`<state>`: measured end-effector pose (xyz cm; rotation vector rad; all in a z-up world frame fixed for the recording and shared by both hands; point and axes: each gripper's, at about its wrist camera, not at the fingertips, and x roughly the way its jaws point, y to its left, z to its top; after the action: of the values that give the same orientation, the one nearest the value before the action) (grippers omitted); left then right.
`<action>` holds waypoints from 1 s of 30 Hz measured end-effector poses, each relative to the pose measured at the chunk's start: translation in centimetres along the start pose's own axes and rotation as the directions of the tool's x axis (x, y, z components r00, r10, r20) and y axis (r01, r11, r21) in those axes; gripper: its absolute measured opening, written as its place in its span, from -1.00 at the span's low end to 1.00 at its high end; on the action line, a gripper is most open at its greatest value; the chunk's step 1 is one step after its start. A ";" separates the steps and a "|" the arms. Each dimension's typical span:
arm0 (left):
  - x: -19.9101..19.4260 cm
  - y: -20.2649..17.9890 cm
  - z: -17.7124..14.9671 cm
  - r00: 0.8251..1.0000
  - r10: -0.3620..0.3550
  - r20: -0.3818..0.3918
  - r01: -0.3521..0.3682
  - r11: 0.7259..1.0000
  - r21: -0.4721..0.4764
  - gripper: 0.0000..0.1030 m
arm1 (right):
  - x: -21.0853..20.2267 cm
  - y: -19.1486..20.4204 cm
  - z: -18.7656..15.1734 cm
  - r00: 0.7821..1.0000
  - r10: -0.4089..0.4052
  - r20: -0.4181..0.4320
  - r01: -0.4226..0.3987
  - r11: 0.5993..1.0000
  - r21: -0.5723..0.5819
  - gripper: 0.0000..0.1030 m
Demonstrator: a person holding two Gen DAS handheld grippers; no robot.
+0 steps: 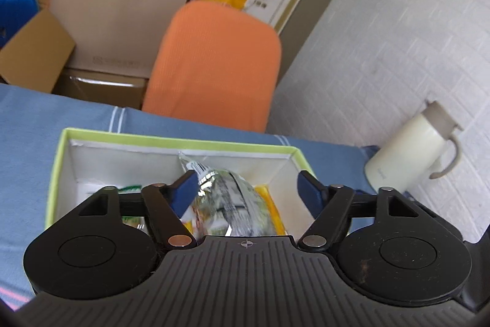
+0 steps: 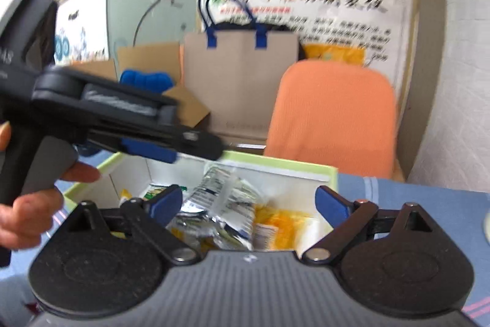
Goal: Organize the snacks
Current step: 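Move the left gripper back toward the blue Danco bag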
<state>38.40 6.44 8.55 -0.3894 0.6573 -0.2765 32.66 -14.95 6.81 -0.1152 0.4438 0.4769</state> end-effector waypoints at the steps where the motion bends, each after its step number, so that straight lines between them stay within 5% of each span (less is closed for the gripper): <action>1: -0.9 -0.2 -0.6 1.000 -0.005 0.005 0.005 1.000 0.003 0.20 | -1.0 -0.2 -0.6 1.000 -0.003 0.004 0.003 1.000 0.011 0.81; 13: -9.1 -1.5 -13.1 0.994 -0.087 -0.065 0.082 0.994 -0.065 0.29 | -11.7 3.0 -12.7 0.994 0.019 -0.106 0.004 0.977 0.215 0.81; 21: -10.3 -2.3 -18.8 0.962 -0.186 -0.199 0.155 0.975 -0.160 0.26 | -12.9 4.5 -14.1 0.993 0.017 -0.113 0.006 0.979 0.204 0.81; 30: -9.9 -4.3 -20.1 0.939 -0.236 -0.249 0.200 0.967 -0.160 0.19 | -13.0 6.4 -14.5 0.993 0.026 -0.113 -0.012 0.992 0.124 0.81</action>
<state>17.53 0.95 1.17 -0.5604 0.9012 -0.5051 13.73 -17.74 -0.55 -0.0193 0.5858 0.4617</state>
